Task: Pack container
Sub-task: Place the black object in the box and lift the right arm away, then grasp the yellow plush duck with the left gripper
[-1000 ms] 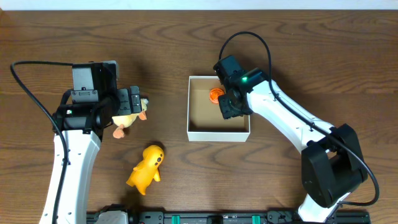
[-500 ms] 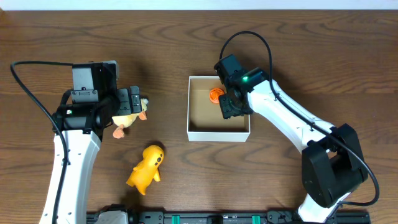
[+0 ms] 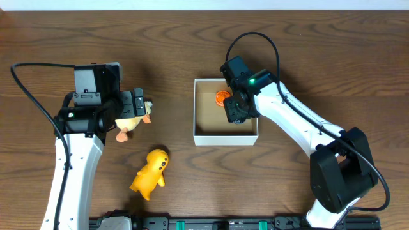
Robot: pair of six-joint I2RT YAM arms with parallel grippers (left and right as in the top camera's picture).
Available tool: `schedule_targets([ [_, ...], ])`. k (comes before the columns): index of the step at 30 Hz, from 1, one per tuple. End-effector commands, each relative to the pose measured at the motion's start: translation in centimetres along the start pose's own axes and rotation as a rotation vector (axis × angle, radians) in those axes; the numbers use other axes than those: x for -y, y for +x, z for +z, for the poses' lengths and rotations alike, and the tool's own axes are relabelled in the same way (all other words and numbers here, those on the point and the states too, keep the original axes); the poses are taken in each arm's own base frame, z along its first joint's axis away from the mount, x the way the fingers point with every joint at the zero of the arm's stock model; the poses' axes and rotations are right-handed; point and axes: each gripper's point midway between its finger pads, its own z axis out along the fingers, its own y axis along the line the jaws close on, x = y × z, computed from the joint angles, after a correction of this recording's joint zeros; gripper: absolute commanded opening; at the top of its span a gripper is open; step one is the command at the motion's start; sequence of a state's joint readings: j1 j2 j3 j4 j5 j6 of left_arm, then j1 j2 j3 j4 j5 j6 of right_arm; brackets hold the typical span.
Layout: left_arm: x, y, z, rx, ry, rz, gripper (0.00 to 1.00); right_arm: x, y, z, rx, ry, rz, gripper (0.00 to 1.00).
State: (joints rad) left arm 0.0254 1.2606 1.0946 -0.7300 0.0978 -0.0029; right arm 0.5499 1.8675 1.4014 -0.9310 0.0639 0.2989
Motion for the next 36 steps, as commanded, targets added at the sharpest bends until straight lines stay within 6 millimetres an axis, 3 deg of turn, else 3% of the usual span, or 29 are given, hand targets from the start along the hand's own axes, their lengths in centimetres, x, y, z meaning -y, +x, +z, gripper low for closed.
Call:
schedule_targets([
  [1, -0.2, -0.9, -0.7, 0.028, -0.009, 0.004, 0.98, 0.3, -0.3, 0.0, 0.006, 0.014, -0.005, 0.62],
  [8, -0.2, -0.9, -0.7, 0.028, -0.009, 0.004, 0.98, 0.2, -0.6, 0.0, 0.018, 0.01, -0.005, 0.62],
  [12, -0.2, -0.9, -0.7, 0.028, -0.009, 0.004, 0.98, -0.6, -2.1, -0.6, 0.081, -0.009, -0.058, 0.61],
  [16, -0.2, -0.9, -0.7, 0.028, -0.009, 0.004, 0.98, -1.7, -4.3, -3.7, 0.159, -0.031, -0.114, 0.61],
  [19, -0.2, -0.9, -0.7, 0.028, -0.009, 0.004, 0.98, -1.7, -6.5, -7.8, 0.239, -0.041, -0.089, 0.62],
  [23, -0.2, -0.5, -0.7, 0.012, -0.01, 0.003, 0.98, 3.7, -8.8, -13.4, 0.354, 0.049, 0.157, 0.66],
  [24, -0.2, -0.4, -0.7, 0.006, -0.01, 0.003, 0.98, 5.5, -8.9, -14.5, 0.37, 0.057, 0.22, 0.77],
  [25, -0.2, -0.2, -0.7, 0.001, -0.01, 0.003, 0.98, 7.0, -9.0, -15.2, 0.381, 0.057, 0.267, 0.95],
  [26, -0.2, -0.1, -0.7, -0.003, -0.011, 0.007, 0.98, 8.5, -9.0, -15.7, 0.384, 0.046, 0.305, 0.99],
  [32, -0.8, 1.2, 0.4, -0.08, -0.034, 0.11, 0.98, 16.8, -6.4, -15.7, 0.298, -0.035, 0.534, 0.99],
  [36, -1.0, 3.5, 3.0, -0.224, -0.006, 0.371, 0.98, 20.1, -4.3, -14.9, 0.233, -0.011, 0.612, 0.99],
])
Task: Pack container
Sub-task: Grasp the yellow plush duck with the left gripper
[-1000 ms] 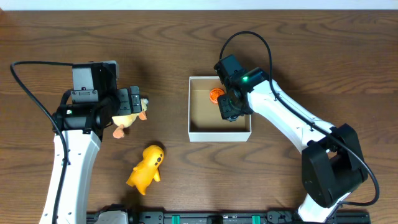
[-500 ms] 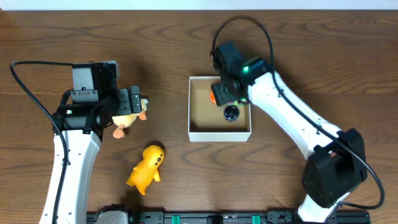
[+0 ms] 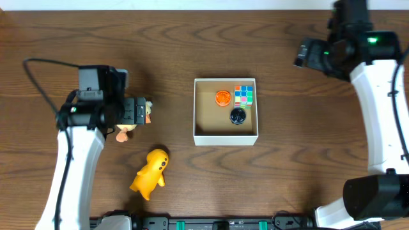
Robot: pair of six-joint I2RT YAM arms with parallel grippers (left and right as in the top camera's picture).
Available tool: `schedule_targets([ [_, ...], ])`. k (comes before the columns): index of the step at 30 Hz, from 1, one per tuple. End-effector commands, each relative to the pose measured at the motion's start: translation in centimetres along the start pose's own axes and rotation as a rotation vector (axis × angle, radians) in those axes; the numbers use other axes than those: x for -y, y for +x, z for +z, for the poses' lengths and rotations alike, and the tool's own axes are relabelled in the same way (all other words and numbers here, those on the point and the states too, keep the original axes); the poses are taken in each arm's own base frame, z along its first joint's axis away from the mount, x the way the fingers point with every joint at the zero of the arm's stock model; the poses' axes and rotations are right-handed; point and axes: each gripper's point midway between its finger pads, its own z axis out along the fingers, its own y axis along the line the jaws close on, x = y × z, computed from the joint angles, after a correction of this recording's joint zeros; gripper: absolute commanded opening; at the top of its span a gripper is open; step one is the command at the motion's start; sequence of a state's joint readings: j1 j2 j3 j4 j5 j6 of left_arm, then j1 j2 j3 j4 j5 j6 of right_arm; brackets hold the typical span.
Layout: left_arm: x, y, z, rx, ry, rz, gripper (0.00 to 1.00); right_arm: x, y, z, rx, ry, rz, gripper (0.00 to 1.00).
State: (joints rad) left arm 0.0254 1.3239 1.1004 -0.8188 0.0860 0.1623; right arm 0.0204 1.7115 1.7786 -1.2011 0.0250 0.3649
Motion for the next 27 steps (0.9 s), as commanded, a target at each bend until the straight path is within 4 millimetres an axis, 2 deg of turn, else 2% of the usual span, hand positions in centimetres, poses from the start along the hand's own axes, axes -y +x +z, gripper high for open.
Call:
schedule_targets([
  [1, -0.4, 1.2, 2.4, -0.116, 0.006, 0.285, 0.98, 0.8, 0.6, 0.2, -0.047, -0.029, 0.033, 0.99],
  [3, -1.0, 1.7, 4.1, -0.173, -0.003, 0.387, 0.98, 1.1, 0.8, 0.2, -0.058, -0.019, 0.029, 0.99],
  [6, -1.6, 1.1, 6.6, -0.189, -0.015, 0.52, 0.98, 1.2, 1.2, 0.2, -0.073, -0.015, 0.008, 0.99],
  [8, -1.7, 0.3, 8.4, -0.173, -0.017, 0.567, 0.98, 1.2, 1.6, 0.2, -0.086, -0.011, 0.004, 0.99],
  [12, -1.7, -0.3, 10.6, -0.163, -0.014, 0.567, 0.98, 1.4, 1.9, 0.2, -0.1, 0.001, 0.003, 0.99],
  [14, -1.7, 0.3, 11.6, -0.192, -0.002, 0.577, 0.98, 1.7, 2.1, 0.1, -0.106, 0.012, 0.003, 0.99],
  [18, -1.7, 2.8, 14.0, -0.295, 0.041, 0.579, 0.98, 2.0, 2.4, 0.1, -0.117, 0.031, 0.002, 0.99],
  [21, -1.5, 4.2, 15.1, -0.351, 0.065, 0.578, 0.98, 2.0, 2.4, 0.1, -0.118, 0.032, 0.002, 0.99],
  [24, -1.5, 4.5, 15.2, -0.364, 0.068, 0.569, 1.0, 2.0, 2.4, 0.1, -0.117, 0.032, 0.002, 0.99],
  [27, -1.5, 4.8, 15.1, -0.374, 0.073, 0.569, 0.85, 2.0, 2.4, 0.1, -0.115, 0.031, 0.002, 0.99],
])
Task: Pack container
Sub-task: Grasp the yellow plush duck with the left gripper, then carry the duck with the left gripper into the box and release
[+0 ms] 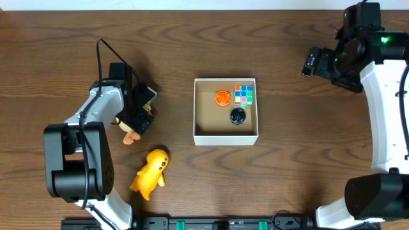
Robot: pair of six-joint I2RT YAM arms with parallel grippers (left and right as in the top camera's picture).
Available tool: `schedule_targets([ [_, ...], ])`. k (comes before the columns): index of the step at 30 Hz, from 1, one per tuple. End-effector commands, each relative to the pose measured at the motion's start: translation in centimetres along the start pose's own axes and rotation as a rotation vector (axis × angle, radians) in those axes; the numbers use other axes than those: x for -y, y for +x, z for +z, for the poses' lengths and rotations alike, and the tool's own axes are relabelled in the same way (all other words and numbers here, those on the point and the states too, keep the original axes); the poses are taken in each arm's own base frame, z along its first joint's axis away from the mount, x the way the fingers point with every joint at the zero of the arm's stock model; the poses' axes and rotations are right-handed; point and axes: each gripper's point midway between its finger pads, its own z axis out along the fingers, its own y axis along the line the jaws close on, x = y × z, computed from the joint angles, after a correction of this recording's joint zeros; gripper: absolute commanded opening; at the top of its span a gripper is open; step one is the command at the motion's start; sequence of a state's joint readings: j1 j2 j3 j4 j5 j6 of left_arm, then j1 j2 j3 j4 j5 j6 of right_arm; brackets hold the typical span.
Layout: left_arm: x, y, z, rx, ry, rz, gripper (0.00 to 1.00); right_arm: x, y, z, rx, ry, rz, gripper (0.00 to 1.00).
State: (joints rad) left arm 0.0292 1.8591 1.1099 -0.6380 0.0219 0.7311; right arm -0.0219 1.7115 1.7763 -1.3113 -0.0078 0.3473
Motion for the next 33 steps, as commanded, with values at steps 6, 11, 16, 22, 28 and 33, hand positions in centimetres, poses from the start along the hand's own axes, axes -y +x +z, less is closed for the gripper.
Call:
schedule_targets([
  [6, 0.0, 0.2, -0.3, -0.013, 0.001, -0.038, 0.19, 0.0, 0.1, 0.2, -0.002, 0.009, -0.019, 0.99],
  [11, -0.8, -2.8, -4.5, 0.108, -0.076, -0.088, 0.06, 0.2, 0.0, 0.2, 0.001, 0.019, -0.019, 0.99],
  [16, 0.7, -8.5, -12.8, 0.358, -0.131, -0.044, 0.06, 0.5, -0.1, 0.2, 0.007, 0.033, -0.019, 0.99],
  [22, 8.4, -14.5, -20.6, 0.642, -0.086, 0.177, 0.06, 0.4, -0.2, 0.2, 0.011, 0.031, -0.019, 0.99],
  [28, 15.5, -16.8, -20.0, 0.66, -0.052, 0.446, 0.06, 0.4, -0.2, 0.2, 0.013, 0.031, -0.018, 0.99],
  [33, 19.0, -17.4, -15.8, 0.569, -0.008, 0.59, 0.07, 0.4, -0.2, 0.2, 0.013, 0.03, -0.018, 0.99],
])
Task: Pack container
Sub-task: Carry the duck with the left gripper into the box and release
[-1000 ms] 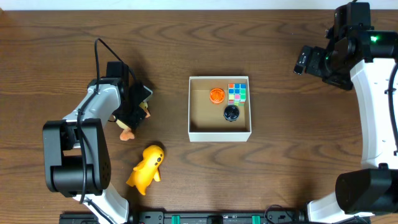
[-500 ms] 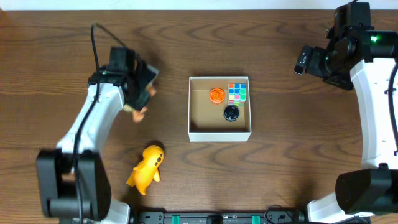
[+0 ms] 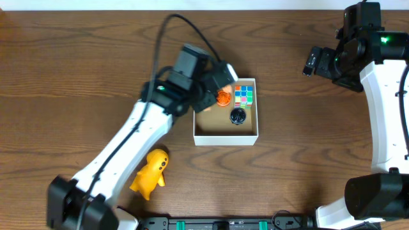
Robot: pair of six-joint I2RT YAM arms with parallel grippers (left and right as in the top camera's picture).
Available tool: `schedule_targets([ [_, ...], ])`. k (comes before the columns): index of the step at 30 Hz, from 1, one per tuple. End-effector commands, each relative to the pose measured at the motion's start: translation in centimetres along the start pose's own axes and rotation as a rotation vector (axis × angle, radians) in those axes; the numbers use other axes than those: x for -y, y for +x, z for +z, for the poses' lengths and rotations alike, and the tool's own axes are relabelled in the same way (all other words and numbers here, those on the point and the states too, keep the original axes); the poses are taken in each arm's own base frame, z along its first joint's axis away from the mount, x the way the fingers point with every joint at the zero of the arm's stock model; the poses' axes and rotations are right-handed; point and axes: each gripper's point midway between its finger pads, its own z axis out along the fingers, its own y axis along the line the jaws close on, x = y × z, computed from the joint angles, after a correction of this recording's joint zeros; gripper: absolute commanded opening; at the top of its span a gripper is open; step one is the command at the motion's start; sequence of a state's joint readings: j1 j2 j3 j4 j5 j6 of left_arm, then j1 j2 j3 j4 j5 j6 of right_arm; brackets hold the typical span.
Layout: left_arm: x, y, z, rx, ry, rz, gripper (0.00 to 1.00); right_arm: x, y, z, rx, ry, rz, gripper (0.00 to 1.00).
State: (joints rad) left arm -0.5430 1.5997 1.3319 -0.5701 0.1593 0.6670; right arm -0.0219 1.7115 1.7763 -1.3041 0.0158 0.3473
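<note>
The white cardboard box (image 3: pixel 225 140) sits mid-table. It holds a colour cube (image 3: pixel 243 95), a small orange round piece (image 3: pixel 223 98) and a black round piece (image 3: pixel 238 115). My left gripper (image 3: pixel 217 86) hangs over the box's far left corner, shut on a peach plush duck (image 3: pixel 224 78) that shows only as a sliver beside the fingers. A yellow plush toy (image 3: pixel 150 172) lies on the table at the front left. My right gripper (image 3: pixel 311 62) is raised at the far right, away from the box, and its fingers are too dark to read.
The left arm (image 3: pixel 134 137) stretches diagonally from the front left toward the box, passing just above the yellow toy. A black cable (image 3: pixel 167 38) loops behind it. The right arm (image 3: pixel 383 115) runs down the right edge.
The left arm has moved from the left side of the table to over the box. The peach duck is gone from the table and is now in the gripper. The right arm has stayed put.
My right gripper was inside the box, then raised at the far right with the colour cube and black piece lying in the box. Meanwhile my left gripper stayed at the peach duck on the left, and now holds it over the box.
</note>
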Motion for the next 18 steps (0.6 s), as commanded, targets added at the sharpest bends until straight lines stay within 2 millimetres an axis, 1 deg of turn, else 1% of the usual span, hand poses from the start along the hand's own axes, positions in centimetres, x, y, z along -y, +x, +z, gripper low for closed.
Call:
schedule_targets([
  [1, 2.0, 1.0, 3.0, -0.05, 0.075, 0.1, 0.06, 0.1, 0.1, 0.2, -0.003, 0.011, -0.019, 0.99],
  [4, 2.8, 2.1, 5.4, -0.091, 0.114, 0.162, 0.06, 0.1, 0.2, 0.2, -0.006, 0.012, -0.019, 0.99],
  [7, 2.8, 2.7, 7.4, -0.105, 0.124, 0.183, 0.06, 0.1, 0.2, 0.2, -0.008, 0.013, -0.019, 0.99],
  [9, 2.6, 3.1, 8.5, -0.111, 0.126, 0.196, 0.09, 0.2, 0.3, 0.2, -0.012, 0.014, -0.019, 0.99],
  [10, 2.4, 3.3, 9.0, -0.112, 0.123, 0.192, 0.13, 0.2, 0.4, 0.2, -0.014, 0.015, -0.019, 0.99],
  [13, 1.8, 4.0, 10.2, -0.12, 0.114, 0.179, 0.17, 0.2, 0.5, 0.2, -0.02, 0.017, -0.019, 0.99],
  [16, 1.0, 4.7, 10.9, -0.128, 0.102, 0.161, 0.17, 0.3, 0.6, 0.2, -0.022, 0.017, -0.019, 0.99],
  [17, 0.8, 4.9, 10.9, -0.132, 0.101, 0.155, 0.23, 0.3, 0.6, 0.2, -0.022, 0.018, -0.019, 0.99],
  [18, 0.7, 5.1, 11.0, -0.135, 0.1, 0.15, 0.25, 0.3, 0.6, 0.2, -0.023, 0.018, -0.019, 0.99],
])
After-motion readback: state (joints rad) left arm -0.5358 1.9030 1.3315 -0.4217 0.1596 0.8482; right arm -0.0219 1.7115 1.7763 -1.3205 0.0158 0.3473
